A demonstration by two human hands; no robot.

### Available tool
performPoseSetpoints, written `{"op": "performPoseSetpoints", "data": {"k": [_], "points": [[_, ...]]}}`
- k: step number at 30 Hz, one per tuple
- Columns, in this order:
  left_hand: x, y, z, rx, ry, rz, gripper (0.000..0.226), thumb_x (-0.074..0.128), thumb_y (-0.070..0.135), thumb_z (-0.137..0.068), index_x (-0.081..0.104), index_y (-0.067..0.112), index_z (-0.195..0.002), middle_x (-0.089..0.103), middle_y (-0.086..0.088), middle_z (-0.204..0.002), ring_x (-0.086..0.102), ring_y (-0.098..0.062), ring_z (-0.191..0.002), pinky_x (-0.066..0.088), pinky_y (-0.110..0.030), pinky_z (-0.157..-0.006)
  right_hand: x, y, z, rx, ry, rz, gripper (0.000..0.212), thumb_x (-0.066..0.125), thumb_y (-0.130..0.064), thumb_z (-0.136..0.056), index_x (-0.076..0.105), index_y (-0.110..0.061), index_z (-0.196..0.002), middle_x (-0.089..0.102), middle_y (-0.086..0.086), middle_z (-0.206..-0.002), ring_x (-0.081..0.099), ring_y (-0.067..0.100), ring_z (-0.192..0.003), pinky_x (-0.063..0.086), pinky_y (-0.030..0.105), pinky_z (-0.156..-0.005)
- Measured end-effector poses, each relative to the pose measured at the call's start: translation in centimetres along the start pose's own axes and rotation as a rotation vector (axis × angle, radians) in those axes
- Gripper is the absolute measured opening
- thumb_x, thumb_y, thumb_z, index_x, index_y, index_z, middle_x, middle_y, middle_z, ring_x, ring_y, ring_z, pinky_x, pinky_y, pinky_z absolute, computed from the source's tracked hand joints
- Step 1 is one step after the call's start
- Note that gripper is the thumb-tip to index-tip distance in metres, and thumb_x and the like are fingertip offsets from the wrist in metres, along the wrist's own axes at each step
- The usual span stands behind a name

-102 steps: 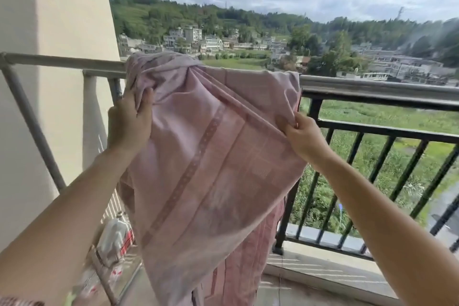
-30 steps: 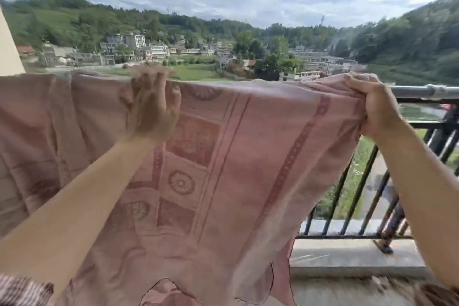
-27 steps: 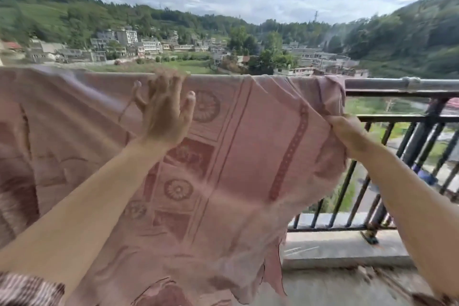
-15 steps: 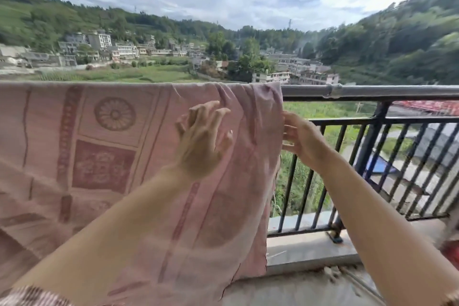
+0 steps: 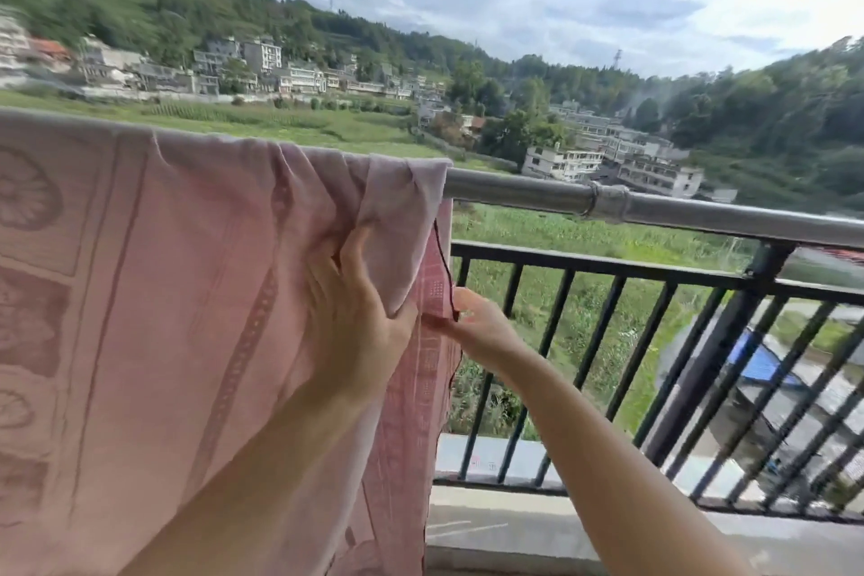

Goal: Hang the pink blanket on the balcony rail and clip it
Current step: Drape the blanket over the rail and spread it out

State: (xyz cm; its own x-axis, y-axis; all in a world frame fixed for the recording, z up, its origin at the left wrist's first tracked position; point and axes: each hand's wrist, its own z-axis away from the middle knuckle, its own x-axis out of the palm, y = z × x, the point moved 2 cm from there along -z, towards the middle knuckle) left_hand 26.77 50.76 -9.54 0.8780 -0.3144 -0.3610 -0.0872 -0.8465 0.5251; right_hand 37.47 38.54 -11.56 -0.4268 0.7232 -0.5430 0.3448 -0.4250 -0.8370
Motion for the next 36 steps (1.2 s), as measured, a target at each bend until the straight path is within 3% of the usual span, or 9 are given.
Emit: {"op": "performPoseSetpoints", "data": {"k": [3, 7, 13, 17, 21, 25, 29, 33, 36], "points": [[0.3, -0.3, -0.3, 0.014, 0.059, 0.2, 0.053, 0.065, 0.008, -0.082, 0.039, 0.001, -0.128, 0.053, -0.011, -0.115, 0.055, -0.015, -0.107, 0.047, -0.024, -0.093, -1.1, 0.2, -1.8, -0.072, -0.118, -0.069, 0.028, 0.055, -0.044, -0.09, 0.068, -0.02, -0.083, 0.07, -0.015, -0.066, 0.062, -0.003, -0.06, 0.046, 0.013, -0.057], [-0.9, 0.2, -0.5, 0.018, 0.187, 0.177, 0.008, 0.054, 0.006, -0.092, 0.057, 0.008, -0.098, 0.055, 0.018, -0.079, 0.054, 0.013, -0.073, 0.037, -0.002, -0.065, -3.3, -0.7, -4.3, -0.16, -0.015, -0.421, 0.033, 0.052, -0.037, -0.095, 0.06, -0.014, -0.072, 0.067, -0.006, -0.057, 0.063, 0.007, -0.053, 0.049, 0.019, -0.053], [-1.9, 4.8, -0.3, 0.005, 0.139, 0.098, 0.032, 0.056, 0.022, -0.093, 0.047, 0.039, -0.068, 0.044, 0.02, -0.051, 0.039, 0.006, -0.046, 0.028, -0.008, -0.045, -7.4, -3.9, -7.4, -0.299, 0.079, -0.621, 0.014, 0.062, -0.029, -0.089, 0.064, -0.016, -0.083, 0.064, 0.004, -0.082, 0.061, 0.023, -0.082, 0.053, 0.043, -0.077], [-1.3, 7.6, 3.8, -0.147, 0.109, 0.036, 0.022, 0.067, 0.024, -0.085, 0.063, 0.045, -0.076, 0.06, 0.034, -0.066, 0.053, 0.016, -0.06, 0.035, 0.0, -0.056, -11.2, -4.1, -7.8, -0.322, -0.178, -0.846, 0.023, 0.044, -0.006, -0.098, 0.05, -0.006, -0.076, 0.06, -0.006, -0.05, 0.058, 0.005, -0.052, 0.046, 0.025, -0.064], [0.9, 11.9, 6.5, -0.339, 0.073, 0.191, 0.021, 0.063, 0.034, -0.089, 0.069, 0.014, -0.083, 0.043, 0.003, -0.048, 0.036, -0.011, -0.046, 0.03, -0.024, -0.046, -15.5, -5.9, -6.8, -0.386, -0.533, -1.171, 0.017, 0.056, -0.027, -0.09, 0.053, -0.011, -0.085, 0.047, 0.006, -0.079, 0.046, 0.02, -0.068, 0.04, 0.033, -0.07], [6.0, 18.7, 9.7, -0.385, -0.156, 0.34, 0.021, 0.059, 0.035, -0.091, 0.07, 0.026, -0.075, 0.05, 0.003, -0.055, 0.044, -0.014, -0.052, 0.038, -0.026, -0.057, -17.5, -2.9, -4.8, -0.401, -0.651, -1.044, 0.027, 0.074, -0.021, -0.061, 0.055, -0.01, -0.076, 0.058, 0.004, -0.066, 0.054, 0.016, -0.061, 0.048, 0.025, -0.059], [9.7, 19.7, 12.6, -0.621, -0.408, 0.097, 0.045, 0.058, 0.038, -0.09, 0.052, 0.022, -0.049, 0.039, 0.012, -0.05, 0.036, -0.003, -0.05, 0.031, -0.023, -0.056, -17.2, 2.6, -2.6, -0.334, -0.611, -0.821, 0.021, 0.053, -0.004, -0.091, 0.066, -0.006, -0.075, 0.066, 0.008, -0.066, 0.064, 0.02, -0.063, 0.052, 0.027, -0.057], [10.1, 19.2, 10.9, -0.67, -0.388, -0.154, 0.035, 0.066, 0.041, -0.08, 0.062, 0.01, -0.096, 0.066, -0.003, -0.091, 0.058, -0.013, -0.081, 0.047, -0.031, -0.078, -18.2, 7.5, -1.1, -0.262, -0.746, -0.451, 0.022, 0.068, -0.022, -0.079, 0.069, -0.001, -0.088, 0.073, 0.007, -0.091, 0.069, 0.019, -0.085, 0.053, 0.039, -0.078], [10.3, 21.4, 7.6, -0.582, -0.099, -0.158, 0.08, 0.068, 0.051, -0.066, 0.031, 0.024, -0.131, 0.046, -0.001, -0.128, 0.048, -0.018, -0.115, 0.042, -0.036, -0.098, -18.8, 8.9, -0.7, -0.225, -0.719, -0.344, 0.023, 0.06, -0.019, -0.089, 0.065, 0.001, -0.1, 0.068, 0.016, -0.109, 0.062, 0.03, -0.106, 0.048, 0.049, -0.098]]}}
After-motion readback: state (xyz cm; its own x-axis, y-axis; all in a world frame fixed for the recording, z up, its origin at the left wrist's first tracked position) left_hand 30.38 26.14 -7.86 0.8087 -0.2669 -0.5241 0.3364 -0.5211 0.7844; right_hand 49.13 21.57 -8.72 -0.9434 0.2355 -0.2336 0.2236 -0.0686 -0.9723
